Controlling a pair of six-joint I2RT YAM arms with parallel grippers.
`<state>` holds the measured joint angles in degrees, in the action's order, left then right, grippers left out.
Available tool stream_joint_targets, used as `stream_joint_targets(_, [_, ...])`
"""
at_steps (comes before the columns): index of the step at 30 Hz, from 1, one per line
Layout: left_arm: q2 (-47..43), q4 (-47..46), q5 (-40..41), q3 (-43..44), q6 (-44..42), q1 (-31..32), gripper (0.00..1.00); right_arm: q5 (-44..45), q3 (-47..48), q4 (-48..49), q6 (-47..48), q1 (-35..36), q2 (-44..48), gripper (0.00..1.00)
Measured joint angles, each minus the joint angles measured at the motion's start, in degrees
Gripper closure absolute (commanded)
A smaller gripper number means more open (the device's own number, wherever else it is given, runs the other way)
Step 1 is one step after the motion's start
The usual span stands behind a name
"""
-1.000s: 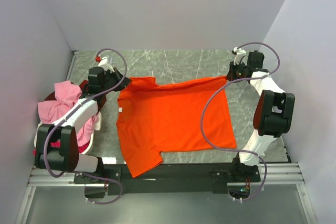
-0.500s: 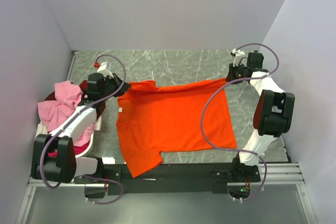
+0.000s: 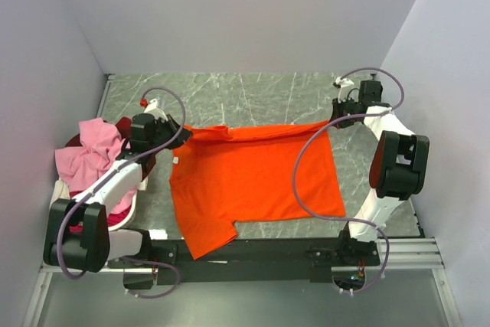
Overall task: Fold and stack the t-shirts
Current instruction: Fold the tshirt
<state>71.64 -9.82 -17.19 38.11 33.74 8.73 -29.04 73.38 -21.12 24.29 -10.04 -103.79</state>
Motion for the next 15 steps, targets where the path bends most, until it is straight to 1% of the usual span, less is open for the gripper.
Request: stream_joint_targets(15, [-2.6,1.1,2.1,-5.4,1.5,0.9,1.0,2.0,-3.6,-0.9,2.8,0.0,0.0,1.0])
